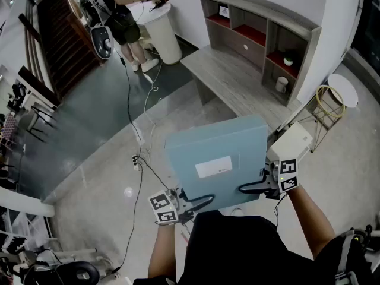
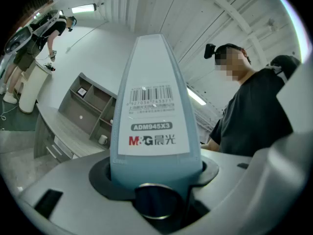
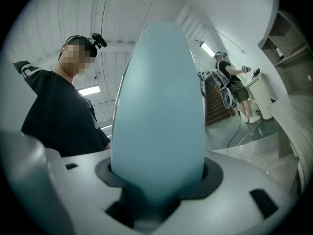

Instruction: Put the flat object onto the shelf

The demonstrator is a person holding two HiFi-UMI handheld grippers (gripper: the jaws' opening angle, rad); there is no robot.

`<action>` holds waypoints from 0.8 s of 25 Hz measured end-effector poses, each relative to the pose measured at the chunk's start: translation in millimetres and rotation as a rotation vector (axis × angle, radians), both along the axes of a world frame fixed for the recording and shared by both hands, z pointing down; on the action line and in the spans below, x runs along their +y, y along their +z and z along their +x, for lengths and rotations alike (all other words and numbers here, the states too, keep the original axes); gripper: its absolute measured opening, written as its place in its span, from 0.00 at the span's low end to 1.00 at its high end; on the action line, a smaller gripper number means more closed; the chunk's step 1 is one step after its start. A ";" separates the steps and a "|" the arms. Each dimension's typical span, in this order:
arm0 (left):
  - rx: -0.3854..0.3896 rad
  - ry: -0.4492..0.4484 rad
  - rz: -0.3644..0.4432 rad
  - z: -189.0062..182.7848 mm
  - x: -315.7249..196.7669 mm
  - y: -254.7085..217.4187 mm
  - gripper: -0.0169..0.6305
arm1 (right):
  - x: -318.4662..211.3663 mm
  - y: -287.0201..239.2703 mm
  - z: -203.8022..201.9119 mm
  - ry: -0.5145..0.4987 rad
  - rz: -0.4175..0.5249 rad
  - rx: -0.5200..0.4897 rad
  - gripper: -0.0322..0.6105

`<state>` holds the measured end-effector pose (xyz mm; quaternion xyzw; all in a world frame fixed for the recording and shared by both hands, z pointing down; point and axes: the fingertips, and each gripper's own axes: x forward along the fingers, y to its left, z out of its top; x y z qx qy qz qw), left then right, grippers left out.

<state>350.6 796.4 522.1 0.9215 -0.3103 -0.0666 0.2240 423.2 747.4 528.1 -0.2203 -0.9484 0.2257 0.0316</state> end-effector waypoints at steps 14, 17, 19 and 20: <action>0.026 -0.014 -0.014 -58.4 -51.1 8.1 0.45 | -51.6 7.2 -62.5 -0.020 -0.032 0.034 0.51; 0.037 -0.009 -0.012 -82.2 -77.8 11.1 0.45 | -77.8 8.8 -86.5 -0.016 -0.029 0.049 0.51; 0.047 -0.005 -0.010 -101.6 -96.9 11.7 0.45 | -96.6 9.0 -105.6 -0.011 -0.028 0.059 0.51; 0.050 -0.003 -0.008 -112.5 -107.7 11.1 0.45 | -107.2 8.2 -116.4 -0.009 -0.026 0.063 0.51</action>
